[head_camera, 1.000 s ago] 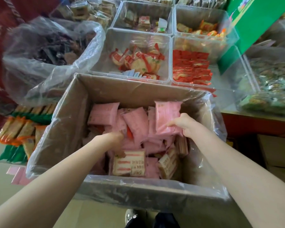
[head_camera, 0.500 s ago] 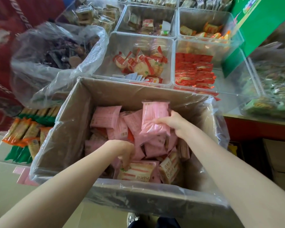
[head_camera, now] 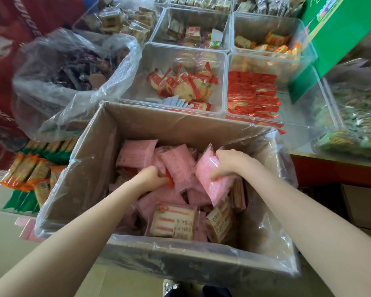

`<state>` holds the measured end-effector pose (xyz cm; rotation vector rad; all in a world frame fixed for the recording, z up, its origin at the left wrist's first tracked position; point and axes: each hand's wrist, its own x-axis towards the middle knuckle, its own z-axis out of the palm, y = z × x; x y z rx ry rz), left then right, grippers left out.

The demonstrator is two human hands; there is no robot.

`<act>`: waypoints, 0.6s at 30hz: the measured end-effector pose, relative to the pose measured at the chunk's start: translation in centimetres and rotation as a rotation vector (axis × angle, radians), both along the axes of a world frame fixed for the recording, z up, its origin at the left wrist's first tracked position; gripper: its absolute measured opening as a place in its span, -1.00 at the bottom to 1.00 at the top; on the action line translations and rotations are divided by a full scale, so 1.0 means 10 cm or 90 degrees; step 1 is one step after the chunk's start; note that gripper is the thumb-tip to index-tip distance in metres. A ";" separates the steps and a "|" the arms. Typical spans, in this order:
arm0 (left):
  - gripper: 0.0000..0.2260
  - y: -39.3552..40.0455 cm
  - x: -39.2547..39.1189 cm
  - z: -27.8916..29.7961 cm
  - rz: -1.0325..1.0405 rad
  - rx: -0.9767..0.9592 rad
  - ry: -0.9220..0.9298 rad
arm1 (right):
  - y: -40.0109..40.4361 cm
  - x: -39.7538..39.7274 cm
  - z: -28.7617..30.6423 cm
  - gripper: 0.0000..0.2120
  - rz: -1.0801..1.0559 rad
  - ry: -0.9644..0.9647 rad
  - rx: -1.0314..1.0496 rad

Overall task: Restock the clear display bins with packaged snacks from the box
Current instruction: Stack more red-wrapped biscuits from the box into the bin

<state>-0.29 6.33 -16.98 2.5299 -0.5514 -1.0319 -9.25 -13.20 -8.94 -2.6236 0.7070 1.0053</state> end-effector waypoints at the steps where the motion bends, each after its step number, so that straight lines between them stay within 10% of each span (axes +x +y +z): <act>1: -0.78 -0.04 0.02 -0.01 0.062 -0.027 0.011 | 0.00 0.00 -0.01 -0.29 0.002 -0.007 -0.013; 13: -0.80 -0.21 -0.03 0.04 0.018 0.031 -0.085 | -0.02 -0.03 -0.02 -0.06 0.049 0.133 -0.102; 18: -0.92 -0.17 -0.06 0.00 0.070 -0.039 0.050 | 0.08 0.05 0.01 -0.33 0.079 0.073 -0.061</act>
